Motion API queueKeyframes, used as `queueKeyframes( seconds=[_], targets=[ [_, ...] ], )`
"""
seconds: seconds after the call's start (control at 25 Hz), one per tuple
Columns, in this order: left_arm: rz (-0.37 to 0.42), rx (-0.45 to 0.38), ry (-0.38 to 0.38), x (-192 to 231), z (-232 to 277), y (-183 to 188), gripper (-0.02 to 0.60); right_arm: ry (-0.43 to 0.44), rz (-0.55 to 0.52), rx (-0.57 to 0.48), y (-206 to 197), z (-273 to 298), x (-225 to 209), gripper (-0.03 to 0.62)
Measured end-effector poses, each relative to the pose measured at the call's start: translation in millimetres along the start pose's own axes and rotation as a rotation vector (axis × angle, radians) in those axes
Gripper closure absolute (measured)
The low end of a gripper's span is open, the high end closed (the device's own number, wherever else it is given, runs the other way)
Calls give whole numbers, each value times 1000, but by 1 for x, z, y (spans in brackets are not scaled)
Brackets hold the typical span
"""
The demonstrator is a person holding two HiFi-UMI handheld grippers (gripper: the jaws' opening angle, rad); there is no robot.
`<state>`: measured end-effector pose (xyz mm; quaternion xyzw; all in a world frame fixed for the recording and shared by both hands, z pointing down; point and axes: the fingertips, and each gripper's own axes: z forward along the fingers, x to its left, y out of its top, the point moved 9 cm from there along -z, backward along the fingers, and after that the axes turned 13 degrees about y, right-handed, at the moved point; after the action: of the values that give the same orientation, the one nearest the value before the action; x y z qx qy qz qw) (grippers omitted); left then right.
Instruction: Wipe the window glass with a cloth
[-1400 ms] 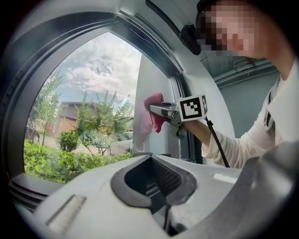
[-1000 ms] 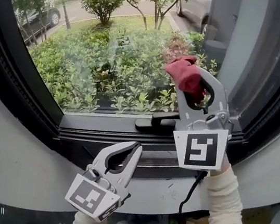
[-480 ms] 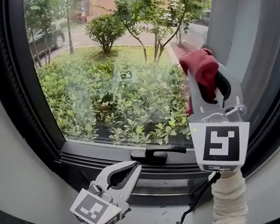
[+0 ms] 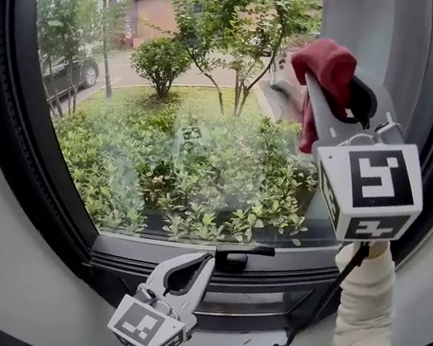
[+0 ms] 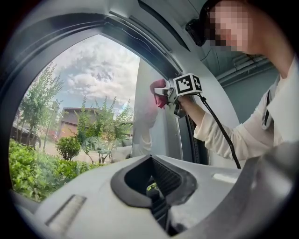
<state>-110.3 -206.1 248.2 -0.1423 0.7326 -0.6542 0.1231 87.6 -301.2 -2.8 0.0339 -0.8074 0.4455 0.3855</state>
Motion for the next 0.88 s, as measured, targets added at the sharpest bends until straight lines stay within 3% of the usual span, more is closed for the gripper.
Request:
queueKeyframes(
  seconds=[0.2, 0.4, 0.88],
  targets=[
    [5, 3, -11, -7, 5, -4, 580, -26, -70, -36, -11, -6, 16, 474],
    [27, 25, -28, -20, 8, -16, 580, -10, -36, -53, -44, -25, 37, 474],
    [53, 88, -35, -50, -3, -43, 580, 63, 50, 136, -151, -81, 120, 474]
  ],
)
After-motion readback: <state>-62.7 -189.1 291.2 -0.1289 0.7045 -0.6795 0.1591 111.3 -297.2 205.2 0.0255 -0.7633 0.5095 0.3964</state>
